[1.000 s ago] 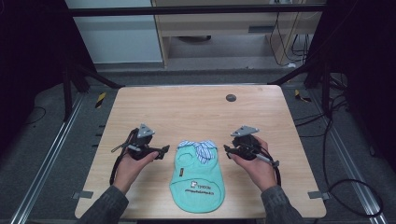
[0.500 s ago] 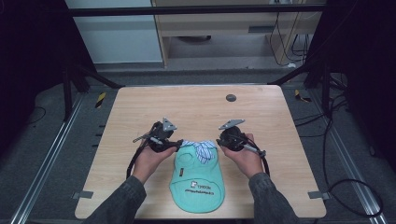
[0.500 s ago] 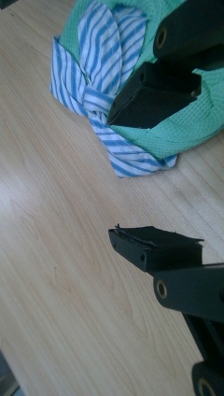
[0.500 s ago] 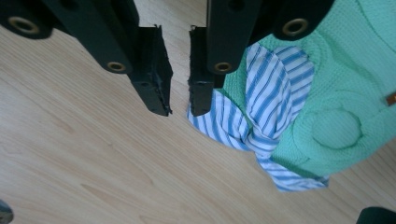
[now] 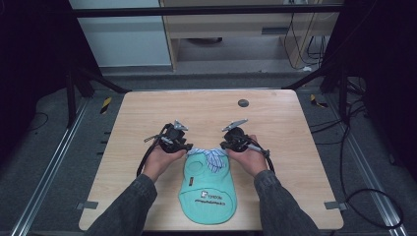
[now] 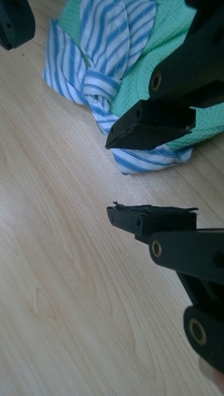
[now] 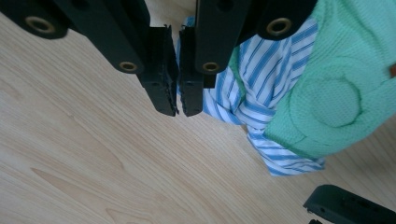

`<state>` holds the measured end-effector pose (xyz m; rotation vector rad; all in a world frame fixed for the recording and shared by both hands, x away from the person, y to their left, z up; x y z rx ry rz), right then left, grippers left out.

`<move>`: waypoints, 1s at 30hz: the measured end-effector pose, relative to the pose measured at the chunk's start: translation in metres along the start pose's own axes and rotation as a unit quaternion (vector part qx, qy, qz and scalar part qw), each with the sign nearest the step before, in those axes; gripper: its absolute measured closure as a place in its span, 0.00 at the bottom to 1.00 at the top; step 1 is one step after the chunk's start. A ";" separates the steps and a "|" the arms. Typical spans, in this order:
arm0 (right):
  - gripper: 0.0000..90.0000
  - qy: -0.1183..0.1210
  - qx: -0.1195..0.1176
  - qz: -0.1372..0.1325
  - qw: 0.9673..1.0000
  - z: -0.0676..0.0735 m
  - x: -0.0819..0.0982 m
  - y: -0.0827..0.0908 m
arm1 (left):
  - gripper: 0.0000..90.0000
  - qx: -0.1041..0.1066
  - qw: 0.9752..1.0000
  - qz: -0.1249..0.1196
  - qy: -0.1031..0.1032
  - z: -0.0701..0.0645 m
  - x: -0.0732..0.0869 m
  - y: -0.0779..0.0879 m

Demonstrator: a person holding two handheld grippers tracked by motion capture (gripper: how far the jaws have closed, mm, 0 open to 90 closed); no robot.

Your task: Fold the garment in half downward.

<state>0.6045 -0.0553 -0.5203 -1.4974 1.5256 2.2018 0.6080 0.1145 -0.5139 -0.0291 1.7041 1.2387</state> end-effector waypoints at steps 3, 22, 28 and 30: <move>0.88 -0.006 -0.003 0.006 1.000 -0.002 0.002 -0.006 | 0.67 -0.001 1.000 0.006 -0.007 0.001 -0.001 -0.005; 0.71 -0.004 -0.002 0.044 0.999 0.003 0.016 -0.023 | 0.55 0.019 0.999 0.036 0.001 -0.001 0.011 -0.025; 0.72 -0.014 -0.008 0.050 0.999 0.002 0.018 -0.022 | 0.56 0.028 0.998 0.048 0.001 -0.002 0.015 -0.029; 0.72 -0.009 -0.011 0.051 0.999 0.003 0.019 -0.022 | 0.56 0.030 0.998 0.048 0.002 -0.001 0.015 -0.030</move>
Point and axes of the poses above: each handheld gripper's, and its own axes: y roughly backward along the jaws, x roughly out of its underside, z roughly to its left, the point moved 8 cm from there along -y, roughly forward along the jaws, and after that the axes turned 6 degrees about -z, right-handed, at the moved point
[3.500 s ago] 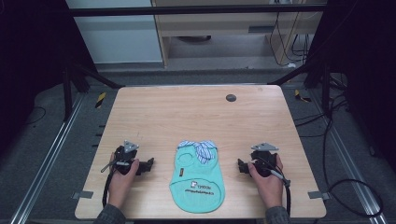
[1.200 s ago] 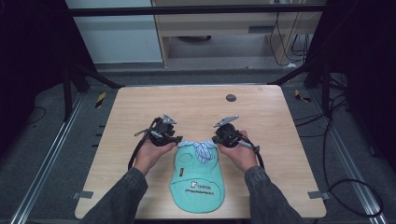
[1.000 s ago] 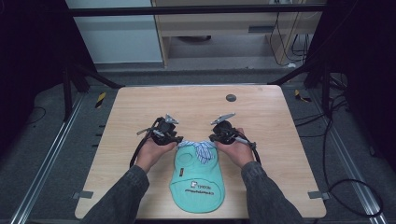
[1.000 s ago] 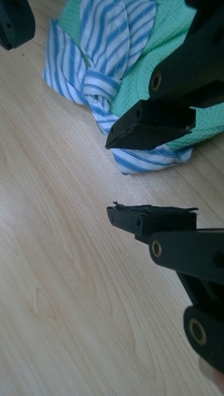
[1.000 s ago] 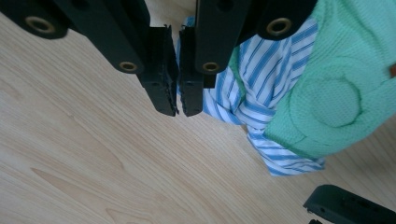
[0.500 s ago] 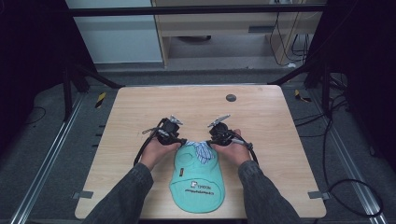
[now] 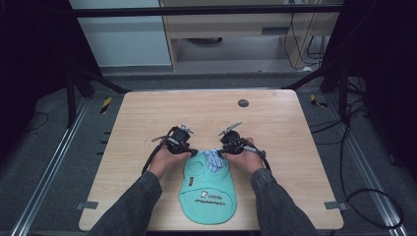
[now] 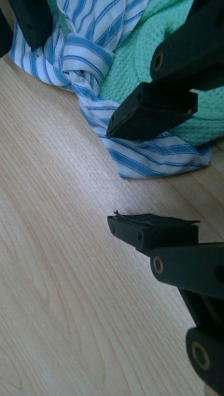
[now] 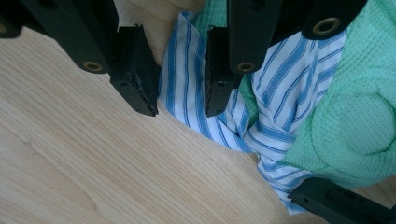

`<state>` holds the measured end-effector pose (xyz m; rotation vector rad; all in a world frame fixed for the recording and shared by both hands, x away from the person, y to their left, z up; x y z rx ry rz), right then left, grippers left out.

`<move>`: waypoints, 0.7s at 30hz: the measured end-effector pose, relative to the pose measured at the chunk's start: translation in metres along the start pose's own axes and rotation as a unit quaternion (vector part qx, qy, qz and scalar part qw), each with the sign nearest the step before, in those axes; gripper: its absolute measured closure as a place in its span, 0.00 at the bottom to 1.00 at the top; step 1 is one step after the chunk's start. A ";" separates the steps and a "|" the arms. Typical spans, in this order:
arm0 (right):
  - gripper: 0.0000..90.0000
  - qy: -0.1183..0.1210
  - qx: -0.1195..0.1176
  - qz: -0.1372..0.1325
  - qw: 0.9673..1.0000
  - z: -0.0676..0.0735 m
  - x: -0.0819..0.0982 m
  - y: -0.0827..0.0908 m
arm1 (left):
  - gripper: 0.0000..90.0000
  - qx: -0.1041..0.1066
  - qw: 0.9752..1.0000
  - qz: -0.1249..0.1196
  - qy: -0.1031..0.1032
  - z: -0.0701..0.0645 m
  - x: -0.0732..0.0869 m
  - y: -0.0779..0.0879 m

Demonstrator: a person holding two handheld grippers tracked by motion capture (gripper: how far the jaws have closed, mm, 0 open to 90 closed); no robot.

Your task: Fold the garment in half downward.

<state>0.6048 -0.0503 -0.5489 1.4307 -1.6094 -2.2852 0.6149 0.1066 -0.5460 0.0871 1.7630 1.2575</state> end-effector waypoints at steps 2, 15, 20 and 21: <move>0.72 0.003 0.001 0.002 1.000 0.000 0.001 0.000 | 0.56 0.004 1.000 -0.002 0.006 0.000 0.000 -0.001; 0.79 0.017 -0.006 0.012 1.000 0.003 0.000 0.000 | 0.79 0.028 0.999 -0.003 -0.019 -0.009 0.002 0.001; 0.86 0.023 -0.014 0.017 0.999 0.006 0.000 0.000 | 0.87 0.034 0.999 -0.003 -0.024 -0.012 0.003 0.001; 0.87 0.020 -0.016 0.018 0.999 0.007 0.000 0.000 | 0.88 0.035 0.999 -0.003 -0.025 -0.012 0.003 0.001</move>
Point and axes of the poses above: each handheld gripper's, and its own axes: y roughly backward along the jaws, x roughly out of its underside, z roughly to its left, the point moved 8 cm from there along -y, roughly forward along the jaws, and after that the axes turned 6 degrees about -z, right-handed, at the moved point
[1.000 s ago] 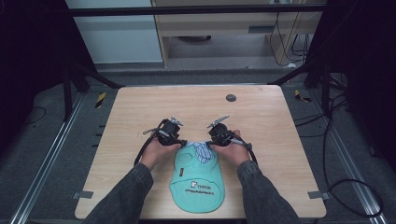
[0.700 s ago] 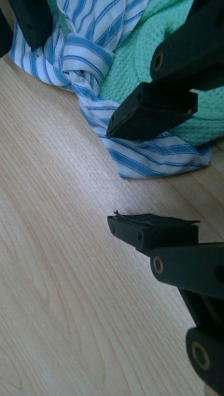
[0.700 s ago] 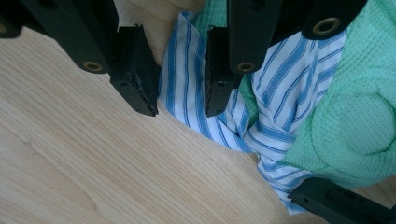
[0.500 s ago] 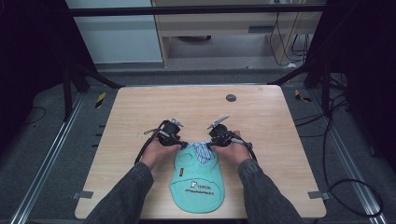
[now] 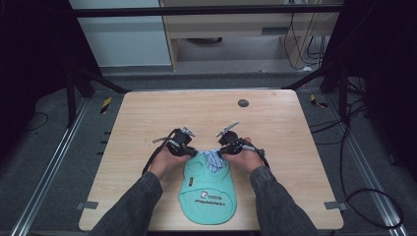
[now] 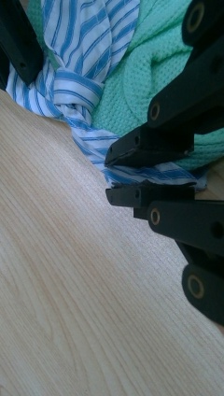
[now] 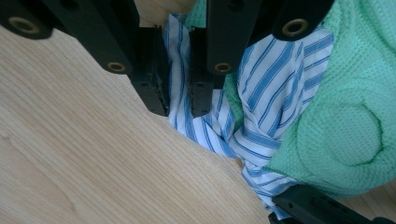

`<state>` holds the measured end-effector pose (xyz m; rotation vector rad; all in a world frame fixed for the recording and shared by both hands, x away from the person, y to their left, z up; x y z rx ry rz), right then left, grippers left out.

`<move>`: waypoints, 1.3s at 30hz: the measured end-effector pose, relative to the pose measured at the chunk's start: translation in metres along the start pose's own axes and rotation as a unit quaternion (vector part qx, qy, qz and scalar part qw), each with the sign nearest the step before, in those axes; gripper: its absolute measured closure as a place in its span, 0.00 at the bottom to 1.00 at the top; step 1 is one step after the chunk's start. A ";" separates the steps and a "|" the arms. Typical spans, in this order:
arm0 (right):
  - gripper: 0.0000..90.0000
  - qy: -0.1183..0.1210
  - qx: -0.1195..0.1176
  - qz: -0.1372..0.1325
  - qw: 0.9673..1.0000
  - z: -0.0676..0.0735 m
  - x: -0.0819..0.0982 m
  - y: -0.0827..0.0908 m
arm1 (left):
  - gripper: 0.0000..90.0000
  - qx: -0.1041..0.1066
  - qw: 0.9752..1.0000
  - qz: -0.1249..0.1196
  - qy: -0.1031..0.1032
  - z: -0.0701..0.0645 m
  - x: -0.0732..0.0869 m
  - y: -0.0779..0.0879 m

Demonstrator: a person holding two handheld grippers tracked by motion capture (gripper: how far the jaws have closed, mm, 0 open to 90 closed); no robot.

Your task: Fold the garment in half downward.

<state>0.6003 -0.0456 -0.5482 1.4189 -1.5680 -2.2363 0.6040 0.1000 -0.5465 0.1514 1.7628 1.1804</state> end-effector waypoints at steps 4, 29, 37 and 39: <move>0.90 0.005 -0.002 0.001 1.000 0.001 0.000 0.000 | 0.92 -0.003 1.000 -0.005 -0.004 -0.001 0.000 0.000; 0.92 0.055 -0.008 -0.028 0.998 0.009 -0.010 0.036 | 0.96 0.006 0.998 -0.037 -0.054 -0.011 -0.016 0.029; 0.92 0.063 -0.006 -0.020 0.998 0.011 -0.014 0.046 | 0.96 0.017 0.997 -0.049 -0.057 -0.013 -0.023 0.039; 0.92 0.063 -0.007 -0.017 0.998 0.011 -0.016 0.047 | 0.96 0.018 0.997 -0.054 -0.058 -0.013 -0.025 0.041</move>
Point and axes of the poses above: each handheld gripper's, and its own axes: y roughly backward along the jaws, x roughly out of its underside, z roughly to its left, the point moved 8 cm from there along -y, roughly forward along the jaws, and after that the axes turned 6 degrees about -z, right-handed, at the moved point
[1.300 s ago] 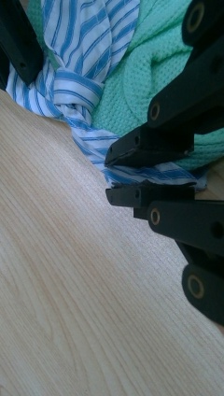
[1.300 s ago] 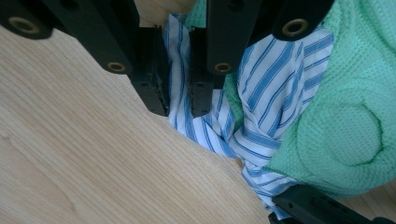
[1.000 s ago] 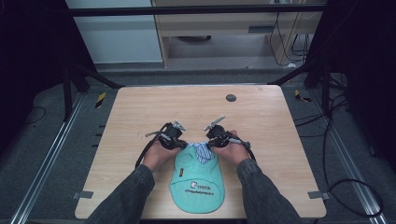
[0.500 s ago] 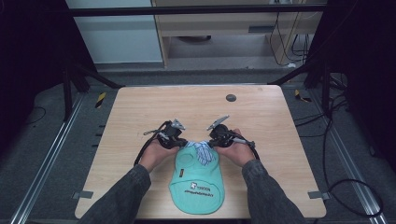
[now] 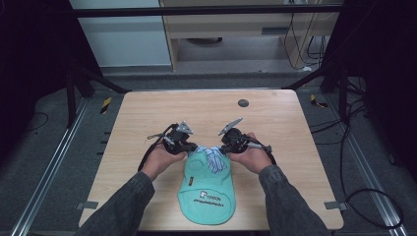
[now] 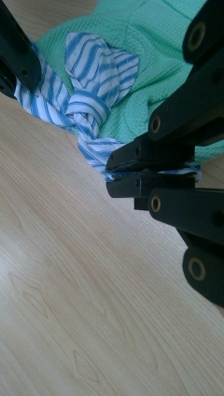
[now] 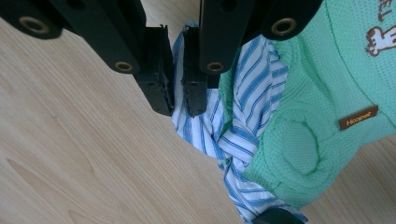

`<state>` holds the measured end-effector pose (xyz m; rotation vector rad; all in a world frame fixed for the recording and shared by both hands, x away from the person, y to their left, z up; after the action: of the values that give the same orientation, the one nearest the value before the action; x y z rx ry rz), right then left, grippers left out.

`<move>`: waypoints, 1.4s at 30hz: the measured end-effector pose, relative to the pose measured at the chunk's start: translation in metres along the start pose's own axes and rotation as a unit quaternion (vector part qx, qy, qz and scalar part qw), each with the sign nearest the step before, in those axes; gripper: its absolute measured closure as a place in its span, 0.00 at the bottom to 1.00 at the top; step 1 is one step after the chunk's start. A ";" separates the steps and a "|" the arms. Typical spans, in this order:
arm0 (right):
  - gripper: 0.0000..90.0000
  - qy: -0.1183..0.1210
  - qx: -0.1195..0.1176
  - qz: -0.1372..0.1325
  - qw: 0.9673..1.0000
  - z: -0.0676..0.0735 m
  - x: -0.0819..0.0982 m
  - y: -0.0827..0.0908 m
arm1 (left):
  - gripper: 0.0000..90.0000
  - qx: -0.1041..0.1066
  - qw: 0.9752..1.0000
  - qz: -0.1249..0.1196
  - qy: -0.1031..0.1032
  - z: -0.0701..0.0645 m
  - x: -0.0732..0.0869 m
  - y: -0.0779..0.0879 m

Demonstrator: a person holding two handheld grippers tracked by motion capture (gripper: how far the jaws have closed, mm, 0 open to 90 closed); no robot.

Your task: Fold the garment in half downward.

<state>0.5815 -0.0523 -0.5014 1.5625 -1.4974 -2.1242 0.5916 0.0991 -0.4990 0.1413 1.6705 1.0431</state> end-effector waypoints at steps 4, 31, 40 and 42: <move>0.92 0.002 0.003 0.003 1.000 -0.001 -0.004 0.003 | 0.96 -0.001 1.000 -0.002 -0.002 0.001 -0.004 0.003; 0.93 0.022 0.006 -0.023 0.999 -0.011 -0.028 0.024 | 0.96 -0.004 1.000 -0.014 -0.026 0.011 -0.032 0.019; 0.93 0.038 0.002 -0.026 0.999 -0.015 -0.031 0.024 | 0.96 -0.002 0.999 -0.008 -0.034 0.017 -0.035 0.020; 0.93 0.041 0.003 -0.028 0.999 -0.015 -0.034 0.024 | 0.96 -0.003 0.999 -0.008 -0.034 0.018 -0.037 0.021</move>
<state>0.5987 -0.0544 -0.4604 1.6913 -1.4521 -2.0578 0.6129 0.1005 -0.4580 0.1571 1.6051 1.0197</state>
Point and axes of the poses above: each handheld gripper's, and its own axes: y roughly backward along the jaws, x roughly out of its underside, z roughly to its left, the point moved 8 cm from there along -y, roughly forward along the jaws, and after that the axes turned 6 degrees about -z, right-handed, at the moved point
